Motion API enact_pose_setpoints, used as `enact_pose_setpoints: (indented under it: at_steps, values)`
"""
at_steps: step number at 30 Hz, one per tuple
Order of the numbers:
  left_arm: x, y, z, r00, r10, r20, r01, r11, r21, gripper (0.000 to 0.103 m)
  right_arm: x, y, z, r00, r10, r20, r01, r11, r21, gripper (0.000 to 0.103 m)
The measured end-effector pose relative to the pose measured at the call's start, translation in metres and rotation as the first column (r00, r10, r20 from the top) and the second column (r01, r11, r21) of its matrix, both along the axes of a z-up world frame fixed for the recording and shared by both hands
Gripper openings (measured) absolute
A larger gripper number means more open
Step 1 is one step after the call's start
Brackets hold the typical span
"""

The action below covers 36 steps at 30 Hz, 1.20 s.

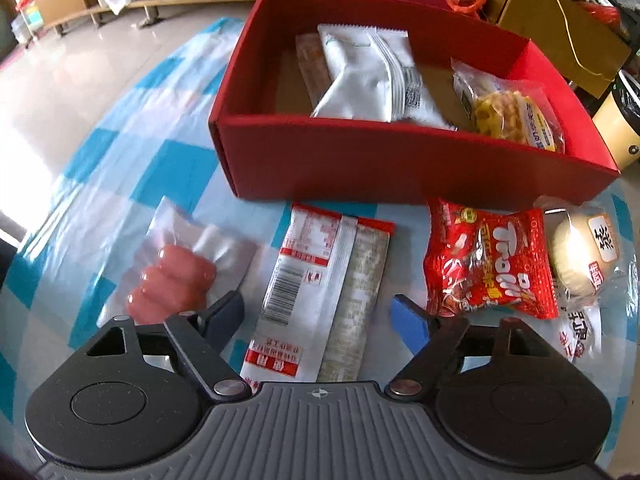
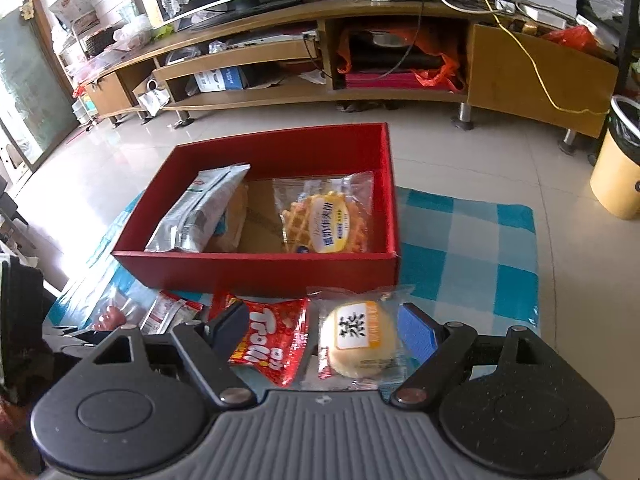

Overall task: Organize snacks
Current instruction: 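Move both tools back toward the remaining snacks on the cloth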

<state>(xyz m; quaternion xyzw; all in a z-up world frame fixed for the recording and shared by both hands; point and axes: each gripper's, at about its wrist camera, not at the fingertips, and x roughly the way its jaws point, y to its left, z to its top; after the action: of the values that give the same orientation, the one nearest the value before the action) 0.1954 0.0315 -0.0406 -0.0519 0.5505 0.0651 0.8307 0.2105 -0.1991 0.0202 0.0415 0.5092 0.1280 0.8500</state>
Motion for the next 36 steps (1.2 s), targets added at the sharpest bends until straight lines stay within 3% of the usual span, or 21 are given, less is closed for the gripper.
enact_pose_setpoints:
  at_steps: [3,6,11,21,23,26,30,34,36]
  values:
    - [0.0,-0.005,-0.002,1.0,-0.017,0.005,0.017,0.999,0.028,0.083,0.001,-0.002,0.0,1.0,-0.002,-0.002,0.002,1.0,0.004,0.082]
    - [-0.004,-0.012,0.003,0.998,-0.054,0.021,0.053,0.998,0.033,0.064,0.002,-0.004,-0.001,1.0,-0.003,-0.004,0.003,1.0,-0.002,0.082]
    - [-0.014,-0.022,0.006,0.995,-0.098,0.004,0.098,0.995,0.002,0.06,0.003,-0.018,-0.003,0.999,-0.037,-0.017,0.037,0.999,-0.002,0.082]
    - [-0.024,-0.02,0.014,0.995,-0.098,0.006,0.098,0.993,-0.062,0.058,0.011,-0.027,-0.025,0.993,-0.063,-0.096,0.061,0.998,-0.018,0.082]
    - [-0.023,-0.021,0.014,0.995,-0.103,0.007,0.103,0.992,-0.07,0.049,0.014,-0.022,-0.031,0.993,-0.046,-0.113,0.045,0.999,-0.017,0.082]
    - [-0.022,-0.019,0.013,0.995,-0.1,0.004,0.1,0.991,-0.085,0.054,0.019,-0.014,-0.044,0.991,-0.023,-0.135,0.017,0.999,-0.046,0.082]
    - [-0.02,-0.017,0.009,0.996,-0.089,-0.007,0.089,0.993,-0.077,0.083,0.024,-0.005,-0.064,0.984,0.005,-0.18,-0.021,0.996,-0.089,0.082]
    - [-0.018,-0.025,0.004,0.994,-0.11,0.002,0.11,0.994,-0.028,0.087,0.027,0.004,-0.082,0.975,0.016,-0.222,-0.043,0.992,-0.121,0.082]
    - [-0.017,-0.029,0.0,0.993,-0.121,0.0,0.121,0.993,-0.001,0.09,0.029,0.007,-0.085,0.971,0.013,-0.237,-0.046,0.99,-0.131,0.089]
